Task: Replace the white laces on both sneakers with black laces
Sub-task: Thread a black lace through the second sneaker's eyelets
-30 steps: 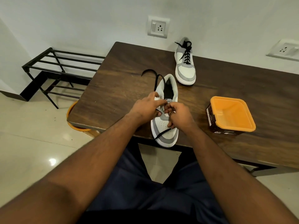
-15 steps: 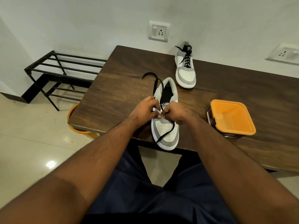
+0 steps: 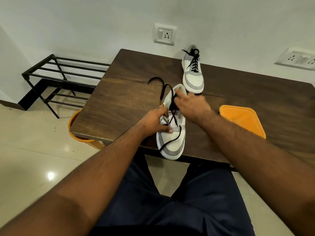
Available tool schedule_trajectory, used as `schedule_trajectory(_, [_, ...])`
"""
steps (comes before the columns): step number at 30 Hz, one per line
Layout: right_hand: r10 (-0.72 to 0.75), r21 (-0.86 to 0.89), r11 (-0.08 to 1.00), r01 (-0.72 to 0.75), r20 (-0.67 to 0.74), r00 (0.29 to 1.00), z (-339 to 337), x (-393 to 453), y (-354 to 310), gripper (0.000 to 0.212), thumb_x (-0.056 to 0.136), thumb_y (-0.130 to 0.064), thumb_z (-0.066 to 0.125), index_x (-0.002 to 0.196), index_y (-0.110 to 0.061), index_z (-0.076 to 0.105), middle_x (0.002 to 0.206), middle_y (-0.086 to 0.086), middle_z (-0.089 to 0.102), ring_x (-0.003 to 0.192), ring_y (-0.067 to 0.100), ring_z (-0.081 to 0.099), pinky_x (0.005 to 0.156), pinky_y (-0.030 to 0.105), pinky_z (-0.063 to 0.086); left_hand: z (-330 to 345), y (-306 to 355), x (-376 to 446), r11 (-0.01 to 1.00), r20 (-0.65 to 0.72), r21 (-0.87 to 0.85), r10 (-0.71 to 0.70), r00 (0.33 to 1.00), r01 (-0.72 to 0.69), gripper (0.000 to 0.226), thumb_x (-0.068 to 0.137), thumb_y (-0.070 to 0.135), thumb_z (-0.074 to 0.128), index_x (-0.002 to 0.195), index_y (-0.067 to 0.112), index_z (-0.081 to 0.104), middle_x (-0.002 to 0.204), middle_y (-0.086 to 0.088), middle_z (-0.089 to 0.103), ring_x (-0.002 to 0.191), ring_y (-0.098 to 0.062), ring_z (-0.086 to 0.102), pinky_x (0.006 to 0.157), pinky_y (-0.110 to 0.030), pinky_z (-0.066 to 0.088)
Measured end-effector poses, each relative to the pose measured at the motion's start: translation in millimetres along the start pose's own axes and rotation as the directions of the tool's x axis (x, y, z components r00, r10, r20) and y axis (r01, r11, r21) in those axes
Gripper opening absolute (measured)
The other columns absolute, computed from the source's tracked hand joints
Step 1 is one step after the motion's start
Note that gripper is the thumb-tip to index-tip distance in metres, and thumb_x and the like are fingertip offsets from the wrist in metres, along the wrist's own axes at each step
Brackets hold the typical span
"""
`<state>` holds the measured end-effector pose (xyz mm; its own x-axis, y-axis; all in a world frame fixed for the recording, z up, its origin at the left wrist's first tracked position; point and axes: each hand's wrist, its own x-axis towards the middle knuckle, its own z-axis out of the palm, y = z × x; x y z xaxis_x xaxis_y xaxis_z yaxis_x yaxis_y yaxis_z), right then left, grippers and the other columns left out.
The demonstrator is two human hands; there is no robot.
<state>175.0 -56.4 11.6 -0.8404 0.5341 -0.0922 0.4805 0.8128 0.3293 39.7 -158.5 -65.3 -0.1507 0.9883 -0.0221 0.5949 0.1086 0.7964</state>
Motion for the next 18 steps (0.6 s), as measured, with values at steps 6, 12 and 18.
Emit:
schedule_trajectory(6, [0.343, 0.084, 0.939, -0.332, -0.219, 0.914, -30.0, 28.0, 77.4, 0.032, 0.095, -0.003, 0.04, 0.126, -0.004, 0.047, 0.143, 0.015, 0.031, 0.1, 0.041, 0.054, 0.063, 0.044, 0.04, -1.9, 7.8, 0.1, 0.995, 0.036, 0.023, -0.095, 0.995, 0.095, 0.054, 0.066, 0.029, 0.089, 0.107, 0.019, 0.054, 0.118, 0.003, 0.06, 0.108, -0.018, 0.058, 0.095, -0.043, 0.051])
schedule_trajectory(12, [0.438, 0.542, 0.784, -0.303, -0.138, 0.888, -7.9, 23.7, 52.7, 0.039, 0.094, -0.021, 0.058, 0.131, -0.015, 0.048, 0.132, 0.013, 0.041, 0.103, 0.04, 0.057, 0.081, 0.046, 0.048, 5.9, 3.1, -6.5, 0.987, 0.007, -0.087, -0.135, 0.991, 0.135, 0.053, 0.069, 0.029, 0.087, 0.107, 0.027, 0.05, 0.11, 0.001, 0.064, 0.099, -0.016, 0.064, 0.088, -0.042, 0.056])
schedule_trajectory(18, [0.137, 0.575, 0.811, -0.113, 0.002, 0.991, 38.2, -3.5, 0.0, 0.027, 0.086, -0.032, 0.067, 0.113, -0.032, 0.07, 0.155, 0.001, 0.028, 0.141, 0.031, 0.021, 0.114, 0.046, 0.027, 28.7, 3.9, -18.5, 0.974, -0.088, -0.208, -0.109, 0.99, 0.089, 0.065, 0.07, 0.032, 0.087, 0.117, 0.031, 0.042, 0.111, 0.009, 0.061, 0.098, -0.007, 0.06, 0.076, -0.015, 0.047])
